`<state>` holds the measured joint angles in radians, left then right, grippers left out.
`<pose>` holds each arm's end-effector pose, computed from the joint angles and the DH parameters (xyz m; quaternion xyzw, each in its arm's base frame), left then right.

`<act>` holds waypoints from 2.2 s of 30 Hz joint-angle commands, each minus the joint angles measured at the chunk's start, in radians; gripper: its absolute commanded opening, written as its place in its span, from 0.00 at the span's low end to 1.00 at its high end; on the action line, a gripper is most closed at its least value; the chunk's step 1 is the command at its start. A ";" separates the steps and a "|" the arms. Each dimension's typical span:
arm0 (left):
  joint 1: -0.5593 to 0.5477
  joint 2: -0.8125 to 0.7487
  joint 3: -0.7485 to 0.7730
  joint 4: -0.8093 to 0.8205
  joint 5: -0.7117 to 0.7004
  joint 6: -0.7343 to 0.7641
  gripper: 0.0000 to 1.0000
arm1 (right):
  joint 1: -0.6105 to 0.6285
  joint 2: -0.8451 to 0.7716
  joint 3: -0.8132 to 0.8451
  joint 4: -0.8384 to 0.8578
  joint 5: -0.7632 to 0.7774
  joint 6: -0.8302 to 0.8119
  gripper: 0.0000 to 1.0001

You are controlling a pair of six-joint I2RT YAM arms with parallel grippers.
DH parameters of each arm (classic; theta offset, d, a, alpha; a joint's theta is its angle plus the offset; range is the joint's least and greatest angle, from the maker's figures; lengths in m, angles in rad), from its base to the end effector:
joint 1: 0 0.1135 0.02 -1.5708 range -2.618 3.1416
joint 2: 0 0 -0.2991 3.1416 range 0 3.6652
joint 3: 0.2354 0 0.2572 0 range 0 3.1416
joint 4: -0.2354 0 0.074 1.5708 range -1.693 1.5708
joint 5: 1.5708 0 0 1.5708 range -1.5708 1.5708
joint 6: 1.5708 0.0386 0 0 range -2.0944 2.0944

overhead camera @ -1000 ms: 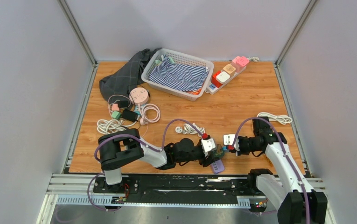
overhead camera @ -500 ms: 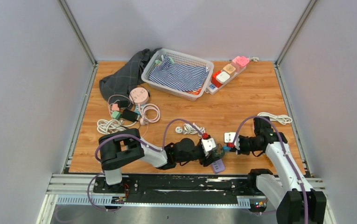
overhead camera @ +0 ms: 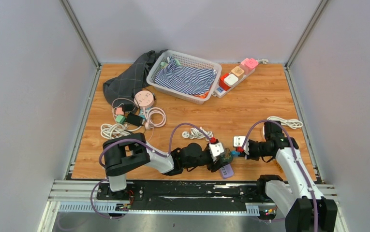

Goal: Pull the plug off the socket
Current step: Remove the plug from the socket.

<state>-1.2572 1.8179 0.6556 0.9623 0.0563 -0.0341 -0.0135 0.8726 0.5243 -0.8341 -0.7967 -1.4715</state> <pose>0.1083 -0.3411 0.1755 0.4589 0.6234 -0.3981 0.4923 0.1219 0.0260 0.2202 -0.6583 0.6247 0.1602 0.3884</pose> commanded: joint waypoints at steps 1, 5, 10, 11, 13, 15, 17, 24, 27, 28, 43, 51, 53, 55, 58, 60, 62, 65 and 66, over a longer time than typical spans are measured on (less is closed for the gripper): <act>-0.007 0.018 -0.020 -0.063 0.031 -0.027 0.00 | -0.043 -0.008 0.003 0.130 0.134 -0.017 0.00; -0.007 0.018 -0.020 -0.063 0.034 -0.027 0.00 | -0.052 0.012 0.011 0.182 0.178 0.084 0.00; -0.007 0.018 -0.020 -0.063 0.036 -0.029 0.00 | -0.061 0.012 0.010 0.193 0.208 0.084 0.00; -0.006 0.018 -0.020 -0.063 0.037 -0.029 0.00 | -0.066 0.013 0.012 0.213 0.230 0.112 0.00; -0.005 0.019 -0.020 -0.063 0.036 -0.029 0.00 | -0.075 0.019 0.015 0.236 0.264 0.147 0.00; -0.005 0.018 -0.020 -0.063 0.037 -0.029 0.00 | -0.083 0.026 0.018 0.247 0.277 0.173 0.00; -0.005 0.020 -0.020 -0.063 0.037 -0.029 0.00 | -0.089 0.029 0.022 0.251 0.277 0.183 0.00; -0.005 0.020 -0.019 -0.063 0.037 -0.029 0.00 | -0.096 0.021 0.023 0.263 0.281 0.201 0.00; -0.005 0.020 -0.019 -0.063 0.032 -0.031 0.00 | -0.101 0.010 0.023 0.266 0.261 0.211 0.00; -0.004 0.020 -0.019 -0.063 0.031 -0.032 0.00 | -0.102 0.009 0.024 0.268 0.258 0.215 0.00; -0.002 -0.012 -0.040 -0.062 0.028 -0.044 0.86 | -0.117 -0.019 0.025 0.260 0.188 0.233 0.00; -0.002 -0.087 -0.095 -0.010 0.042 -0.033 0.96 | -0.124 -0.028 0.034 0.237 0.146 0.232 0.00; -0.002 -0.123 -0.128 0.019 0.030 -0.036 0.97 | -0.125 -0.031 0.042 0.230 0.137 0.245 0.00; -0.002 -0.170 -0.162 0.038 0.027 -0.039 0.98 | -0.131 -0.037 0.053 0.219 0.118 0.258 0.00; -0.002 -0.270 -0.219 0.038 0.051 -0.034 1.00 | -0.152 -0.061 0.073 0.191 0.051 0.278 0.00; -0.002 -0.355 -0.251 0.013 0.057 -0.018 1.00 | -0.170 -0.081 0.091 0.174 0.007 0.299 0.00; -0.002 -0.454 -0.271 -0.045 0.051 -0.004 1.00 | -0.189 -0.106 0.110 0.156 -0.038 0.323 0.00; 0.002 -0.592 -0.303 -0.105 0.014 -0.020 1.00 | -0.202 -0.142 0.144 0.140 -0.099 0.384 0.00; 0.007 -0.635 -0.315 -0.115 0.004 -0.033 1.00 | -0.204 -0.150 0.157 0.135 -0.126 0.413 0.00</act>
<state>-1.2537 1.3201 0.3794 0.9028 0.0971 -0.0650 -0.1925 0.7639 0.6201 -0.6430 -0.7788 -1.1633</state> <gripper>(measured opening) 0.996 0.209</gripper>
